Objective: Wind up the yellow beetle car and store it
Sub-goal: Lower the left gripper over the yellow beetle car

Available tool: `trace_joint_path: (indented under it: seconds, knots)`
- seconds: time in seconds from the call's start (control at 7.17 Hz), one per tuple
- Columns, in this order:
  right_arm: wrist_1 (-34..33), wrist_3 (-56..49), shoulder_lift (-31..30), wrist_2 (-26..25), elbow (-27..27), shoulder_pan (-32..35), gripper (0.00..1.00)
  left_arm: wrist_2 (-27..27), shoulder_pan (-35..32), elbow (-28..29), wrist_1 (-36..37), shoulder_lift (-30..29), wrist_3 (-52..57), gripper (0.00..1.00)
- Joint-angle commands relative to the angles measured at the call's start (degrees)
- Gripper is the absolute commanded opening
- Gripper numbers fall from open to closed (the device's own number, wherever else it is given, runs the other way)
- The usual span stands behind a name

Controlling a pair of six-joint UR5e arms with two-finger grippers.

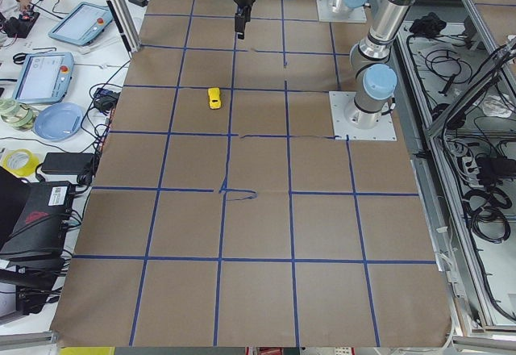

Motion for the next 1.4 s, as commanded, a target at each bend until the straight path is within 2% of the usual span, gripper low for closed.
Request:
trace_joint_path:
  seconds: [0.0,0.28,0.42,0.7,0.98,1.26]
  knots:
    - [0.00,-0.04,0.05,0.01,-0.01,-0.03,1.00,0.11,0.15,-1.77,2.56,-4.48,23.23,1.00]
    - [0.00,0.05,-0.13,0.09,-0.01,-0.03,1.00,1.86,0.33,-3.79,11.59,-10.02,40.50,1.00]
    - [0.00,-0.04,0.04,0.01,0.08,-0.03,1.00,4.22,0.68,-5.80,18.42,-12.74,49.90,1.00]
    - [0.00,0.14,-0.13,0.01,0.34,-0.03,1.00,4.42,0.68,-7.23,29.07,-17.93,62.24,1.00]
    - [0.00,0.05,-0.13,0.01,0.43,-0.03,1.00,3.46,0.68,-6.97,36.30,-22.94,65.20,0.99]
    - [0.00,0.14,-0.30,0.01,0.43,-0.03,1.00,3.45,0.68,-6.88,37.82,-25.94,64.84,0.95]
